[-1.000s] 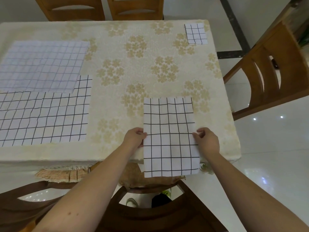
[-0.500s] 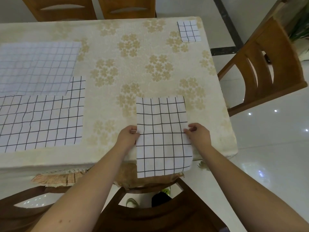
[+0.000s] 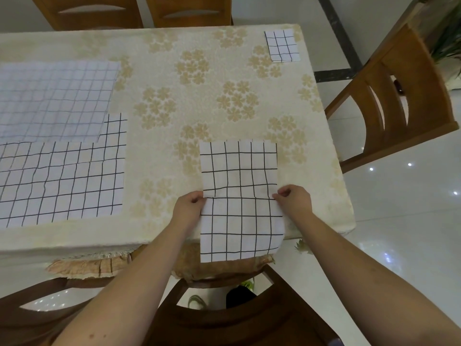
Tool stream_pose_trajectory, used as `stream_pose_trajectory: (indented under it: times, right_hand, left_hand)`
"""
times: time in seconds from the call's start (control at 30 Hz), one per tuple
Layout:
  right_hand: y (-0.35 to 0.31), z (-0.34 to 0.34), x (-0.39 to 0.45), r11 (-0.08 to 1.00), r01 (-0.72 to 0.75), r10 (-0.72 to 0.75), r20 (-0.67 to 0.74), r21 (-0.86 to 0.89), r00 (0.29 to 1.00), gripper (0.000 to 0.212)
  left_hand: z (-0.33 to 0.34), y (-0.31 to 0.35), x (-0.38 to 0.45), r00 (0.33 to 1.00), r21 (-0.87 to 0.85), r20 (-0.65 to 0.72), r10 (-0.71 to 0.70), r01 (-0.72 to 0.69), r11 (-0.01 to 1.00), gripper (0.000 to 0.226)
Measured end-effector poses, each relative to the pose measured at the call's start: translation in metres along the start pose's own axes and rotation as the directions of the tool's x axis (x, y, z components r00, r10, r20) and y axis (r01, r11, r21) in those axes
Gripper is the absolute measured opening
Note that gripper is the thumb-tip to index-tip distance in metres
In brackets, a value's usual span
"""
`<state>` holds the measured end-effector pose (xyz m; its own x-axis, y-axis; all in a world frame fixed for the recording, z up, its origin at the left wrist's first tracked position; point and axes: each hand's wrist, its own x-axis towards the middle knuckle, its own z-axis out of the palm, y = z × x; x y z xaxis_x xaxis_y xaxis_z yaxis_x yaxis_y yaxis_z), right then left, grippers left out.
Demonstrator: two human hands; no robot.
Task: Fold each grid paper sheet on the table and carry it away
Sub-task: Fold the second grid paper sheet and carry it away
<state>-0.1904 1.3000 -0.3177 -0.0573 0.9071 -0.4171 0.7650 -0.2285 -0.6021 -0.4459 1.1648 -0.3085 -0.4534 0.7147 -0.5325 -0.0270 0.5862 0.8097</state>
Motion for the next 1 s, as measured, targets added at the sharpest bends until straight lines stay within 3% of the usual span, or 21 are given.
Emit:
stream_pose_trajectory:
  times: [0.33,0.5,0.63,0.67,0.73,0.8,0.93,1.0]
  right_hand:
    - [-0.001,-0.002,-0.018,0.974,0.090,-0.087,-0.024,0.210,0.996,0.014]
    - [-0.010,-0.007,-0.023,0.906,-0.058,-0.007,0.153,0.419,0.988,0.038]
    - [-0.015,-0.014,-0.019,0.927,-0.064,-0.035,0.256,0.370,0.966,0.007]
    - [-0.017,-0.016,-0.019,0.928,-0.061,-0.040,0.260,0.368,0.965,0.006]
    - [-0.018,-0.017,-0.019,0.935,-0.009,-0.077,0.229,0.353,0.970,0.028]
    - [-0.019,-0.019,-0.020,0.940,0.050,-0.127,0.212,0.337,0.969,0.035]
    - [-0.018,-0.023,-0.023,0.935,0.102,-0.203,0.276,0.339,0.940,0.006]
    - [-0.017,-0.026,-0.025,0.914,0.086,-0.226,0.322,0.397,0.919,0.006]
  left_hand:
    - [-0.005,0.000,-0.003,0.999,-0.096,-0.029,0.034,-0.037,0.995,0.025]
    - [-0.009,0.000,-0.001,0.999,-0.168,-0.007,0.040,-0.041,0.985,0.021]
    - [-0.013,-0.002,0.001,0.998,-0.220,0.048,0.034,-0.022,0.975,0.015]
    - [-0.014,-0.003,0.002,0.998,-0.219,0.059,0.026,-0.013,0.976,0.015]
    - [-0.017,-0.003,0.004,0.997,-0.198,0.075,0.005,0.010,0.980,0.013]
    - [-0.019,-0.002,0.004,0.997,-0.174,0.075,-0.007,0.020,0.985,0.011]
    - [-0.025,0.002,0.004,0.994,-0.078,0.105,0.013,-0.005,0.997,0.013]
    - [-0.027,0.003,0.003,0.991,-0.030,0.129,0.019,-0.015,0.999,0.017]
